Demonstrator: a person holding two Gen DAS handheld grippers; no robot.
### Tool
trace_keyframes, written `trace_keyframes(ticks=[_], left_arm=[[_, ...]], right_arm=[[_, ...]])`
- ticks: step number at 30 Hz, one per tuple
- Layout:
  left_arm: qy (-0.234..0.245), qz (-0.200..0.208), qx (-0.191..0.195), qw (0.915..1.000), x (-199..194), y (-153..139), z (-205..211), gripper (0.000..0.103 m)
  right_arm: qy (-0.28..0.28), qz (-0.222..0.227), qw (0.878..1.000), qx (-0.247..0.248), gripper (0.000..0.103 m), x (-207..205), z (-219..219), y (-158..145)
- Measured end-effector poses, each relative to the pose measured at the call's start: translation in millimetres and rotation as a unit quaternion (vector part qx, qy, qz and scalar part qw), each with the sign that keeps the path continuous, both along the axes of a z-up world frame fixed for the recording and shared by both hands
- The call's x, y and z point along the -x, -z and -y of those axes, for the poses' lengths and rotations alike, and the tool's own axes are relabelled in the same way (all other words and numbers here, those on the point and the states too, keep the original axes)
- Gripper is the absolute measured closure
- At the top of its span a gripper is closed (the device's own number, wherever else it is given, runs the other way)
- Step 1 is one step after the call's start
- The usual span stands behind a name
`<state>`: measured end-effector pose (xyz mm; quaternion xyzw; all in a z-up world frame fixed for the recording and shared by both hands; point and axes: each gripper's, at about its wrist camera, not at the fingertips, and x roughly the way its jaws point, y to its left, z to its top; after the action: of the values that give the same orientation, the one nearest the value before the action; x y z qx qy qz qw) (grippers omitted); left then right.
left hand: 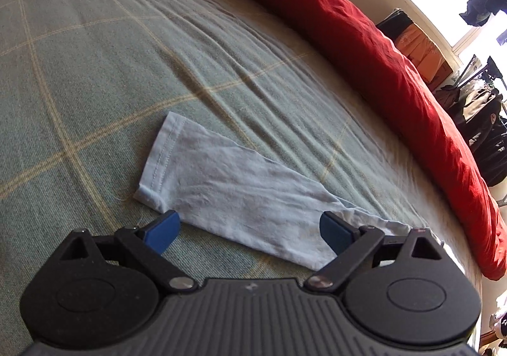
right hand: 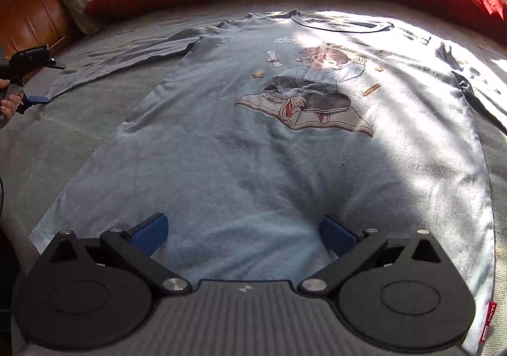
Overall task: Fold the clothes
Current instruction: 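Move the open left tool along the sleeve lying on the blanket, then move the left tool over the collar and shoulder seam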
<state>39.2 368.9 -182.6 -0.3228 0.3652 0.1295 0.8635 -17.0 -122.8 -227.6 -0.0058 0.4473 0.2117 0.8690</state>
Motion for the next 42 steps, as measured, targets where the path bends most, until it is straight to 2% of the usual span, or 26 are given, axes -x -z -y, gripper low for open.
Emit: trace_keyframes(ticks=[3,6,11,15,19,24,28,30,34,40,42], left_arm=[[0.047,0.013,-0.027,0.9984,2.3,-22.0,26.0,0.009],[0.094,0.022,-0.044,0.9943,2.8,-39.6,57.4,0.009],[0.191,0.033,-0.038,0.9802,-4.2,-53.6,128.8,0.009],[0.282,0.029,-0.017,0.9587,-27.4,-55.8,209.8,0.009],[0.360,0.026,-0.006,0.9327,-61.2,-57.2,300.2,0.009],[0.429,0.013,-0.006,0.9034,-110.6,-58.9,410.2,0.009],[0.468,-0.005,-0.010,0.8834,-148.3,-51.9,487.0,0.009],[0.480,-0.010,-0.010,0.8769,-167.9,-46.1,518.0,0.009],[0.491,-0.021,-0.003,0.8711,-206.9,-31.6,567.6,0.009],[0.498,-0.044,-0.010,0.8657,-245.5,-3.3,616.9,0.009],[0.505,-0.053,-0.020,0.8612,-251.7,6.6,626.2,0.009]], right_arm=[[0.005,-0.010,1.000,0.006,0.000,2.1,1.1,-6.9],[0.023,-0.015,0.999,-0.018,0.000,10.2,12.8,-15.3],[0.052,-0.010,0.998,-0.022,0.000,25.3,40.4,-27.1],[0.083,0.006,0.996,-0.027,0.000,31.5,69.1,-39.6],[0.107,0.021,0.993,-0.043,0.000,29.3,96.7,-46.5],[0.071,0.022,0.994,-0.084,0.000,6.6,101.2,-43.0],[0.040,0.021,0.994,-0.096,0.000,-12.6,98.8,-32.1],[0.033,0.016,0.994,-0.107,0.000,-18.6,103.1,-25.6],[0.017,-0.005,0.990,-0.140,0.000,-31.5,113.5,-8.7],[-0.003,0.008,0.988,-0.155,0.000,-49.0,118.0,-1.6],[-0.004,0.012,0.986,-0.164,0.000,-50.9,122.1,1.4]])
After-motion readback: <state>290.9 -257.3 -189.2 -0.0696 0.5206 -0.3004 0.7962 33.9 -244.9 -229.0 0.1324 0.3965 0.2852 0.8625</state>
